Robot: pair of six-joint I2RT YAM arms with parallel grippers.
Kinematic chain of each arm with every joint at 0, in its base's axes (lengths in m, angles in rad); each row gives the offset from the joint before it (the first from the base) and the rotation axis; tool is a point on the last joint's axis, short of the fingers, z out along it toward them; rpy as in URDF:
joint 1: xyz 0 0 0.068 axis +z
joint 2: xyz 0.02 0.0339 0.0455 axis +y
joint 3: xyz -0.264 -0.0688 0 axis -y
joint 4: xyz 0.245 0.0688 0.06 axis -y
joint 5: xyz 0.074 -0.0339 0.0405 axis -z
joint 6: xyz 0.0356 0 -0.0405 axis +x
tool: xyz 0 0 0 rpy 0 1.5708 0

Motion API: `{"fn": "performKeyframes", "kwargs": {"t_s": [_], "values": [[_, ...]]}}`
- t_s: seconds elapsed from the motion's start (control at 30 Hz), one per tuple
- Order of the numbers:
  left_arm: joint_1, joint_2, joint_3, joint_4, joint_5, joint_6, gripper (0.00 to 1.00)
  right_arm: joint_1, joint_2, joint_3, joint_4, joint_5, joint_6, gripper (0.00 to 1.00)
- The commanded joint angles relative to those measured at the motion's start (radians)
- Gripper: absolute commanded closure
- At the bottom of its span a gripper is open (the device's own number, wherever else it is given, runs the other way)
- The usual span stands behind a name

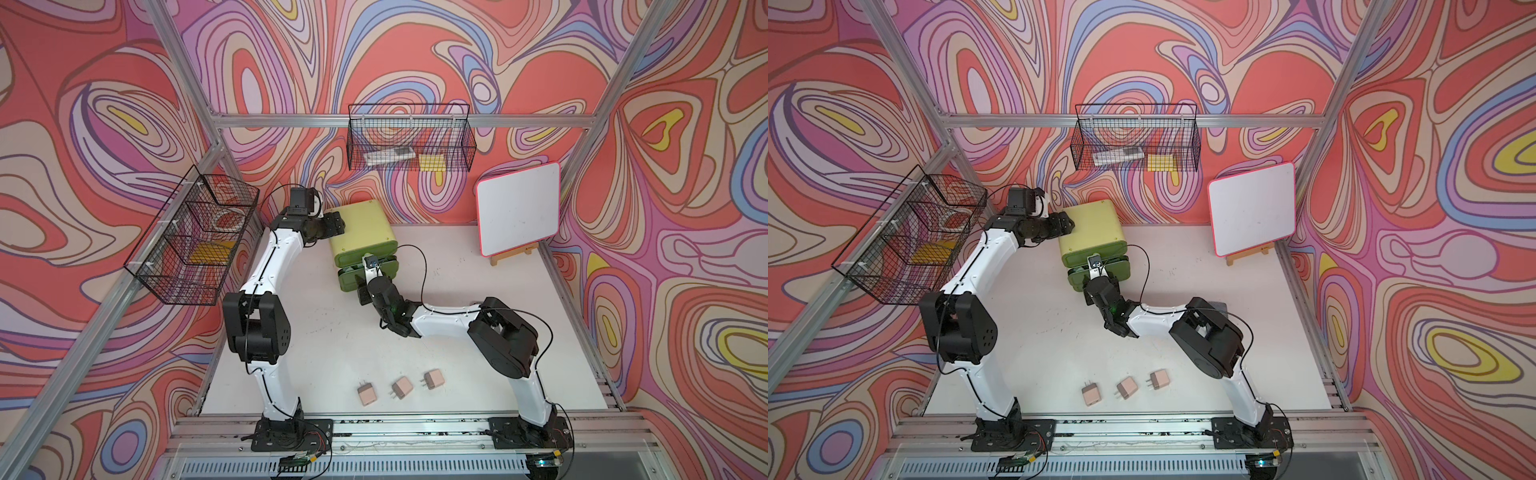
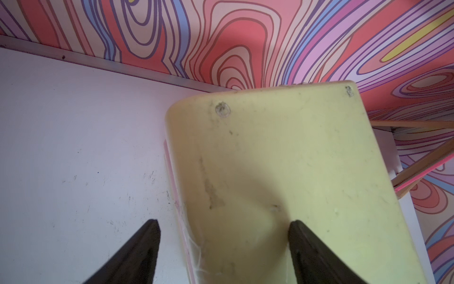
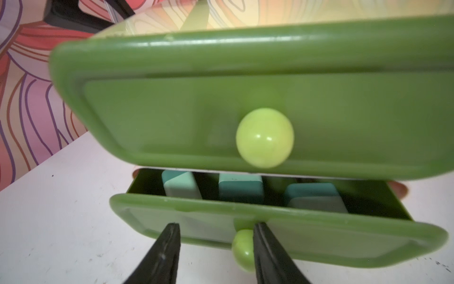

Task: Place the plugs into the drawer by color
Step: Close the drawer in the storage box.

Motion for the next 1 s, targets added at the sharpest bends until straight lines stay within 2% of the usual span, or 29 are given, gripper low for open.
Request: {"fn": "performKeyframes", "kwargs": {"t_s": [0.0, 0.47, 0.6, 0.7, 0.83, 0.97], "values": [[0.004, 0.010, -0.050, -0.111, -0.015, 0.011, 0.19, -0.010, 0.047, 0.049, 0.045, -0.060, 0.022, 0.50], [0.004, -0.025, -0.064, -0.100, -0.001, -0.005, 0.19, -0.090, 0.089, 0.081, 0.075, -0.126, 0.059, 0.50], [0.004, -0.038, -0.082, -0.092, -0.019, -0.008, 0.19, -0.125, 0.051, 0.030, 0.092, -0.185, 0.083, 0.50], [0.004, -0.033, -0.085, -0.094, -0.030, -0.009, 0.19, -0.130, -0.033, -0.073, 0.115, -0.263, 0.110, 0.50], [0.004, -0.021, -0.077, -0.092, -0.027, -0.014, 0.19, -0.150, -0.116, -0.233, 0.174, -0.348, 0.255, 0.50], [0.004, -0.012, -0.075, -0.088, -0.014, -0.023, 0.19, -0.218, -0.099, -0.315, 0.271, -0.478, 0.419, 0.52]]}}
